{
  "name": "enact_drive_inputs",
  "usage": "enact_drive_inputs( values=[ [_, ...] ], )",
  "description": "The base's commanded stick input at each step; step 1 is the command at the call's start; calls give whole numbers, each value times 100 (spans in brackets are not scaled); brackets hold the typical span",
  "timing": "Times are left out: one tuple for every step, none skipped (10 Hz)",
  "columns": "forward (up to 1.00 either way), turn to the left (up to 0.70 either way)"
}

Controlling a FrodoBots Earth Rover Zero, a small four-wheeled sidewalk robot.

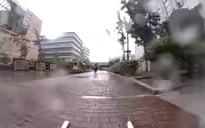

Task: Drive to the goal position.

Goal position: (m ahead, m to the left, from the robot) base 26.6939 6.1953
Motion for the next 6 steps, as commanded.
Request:
enact_drive_inputs(
  values=[
    [70,0],
    [70,0],
    [70,0],
    [70,0],
    [70,0],
    [70,0]
  ],
)
